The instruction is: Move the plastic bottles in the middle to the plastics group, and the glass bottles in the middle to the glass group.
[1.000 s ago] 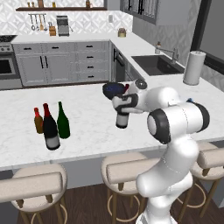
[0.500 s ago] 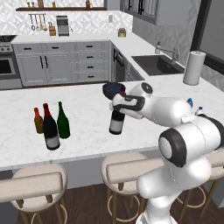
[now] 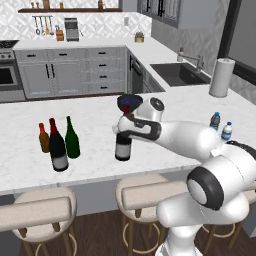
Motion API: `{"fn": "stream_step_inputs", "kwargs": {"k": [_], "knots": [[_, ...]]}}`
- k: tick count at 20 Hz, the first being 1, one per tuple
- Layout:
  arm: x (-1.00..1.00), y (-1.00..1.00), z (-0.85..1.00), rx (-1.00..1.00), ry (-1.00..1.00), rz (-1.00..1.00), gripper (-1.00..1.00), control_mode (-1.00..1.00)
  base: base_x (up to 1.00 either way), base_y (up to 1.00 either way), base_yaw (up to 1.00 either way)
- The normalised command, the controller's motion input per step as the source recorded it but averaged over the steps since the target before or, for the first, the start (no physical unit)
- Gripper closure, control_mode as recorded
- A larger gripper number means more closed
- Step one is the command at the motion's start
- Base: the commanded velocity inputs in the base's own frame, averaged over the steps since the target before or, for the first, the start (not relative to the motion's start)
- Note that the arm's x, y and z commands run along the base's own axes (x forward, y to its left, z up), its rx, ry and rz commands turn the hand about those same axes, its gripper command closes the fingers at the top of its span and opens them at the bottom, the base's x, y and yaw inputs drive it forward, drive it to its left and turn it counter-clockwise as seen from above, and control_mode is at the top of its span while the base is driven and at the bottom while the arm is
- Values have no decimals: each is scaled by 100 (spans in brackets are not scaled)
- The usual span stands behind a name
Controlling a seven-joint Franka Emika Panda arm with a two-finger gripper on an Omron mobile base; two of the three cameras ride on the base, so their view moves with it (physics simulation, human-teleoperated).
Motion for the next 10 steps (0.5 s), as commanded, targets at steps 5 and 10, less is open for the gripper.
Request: {"fn": "stream_step_inputs", "kwargs": {"k": [5, 10], "knots": [[2, 71, 7, -2, -1, 0, 100, -100, 0, 0, 0], [7, 65, 0, 0, -2, 0, 100, -100, 0, 0, 0]]}}
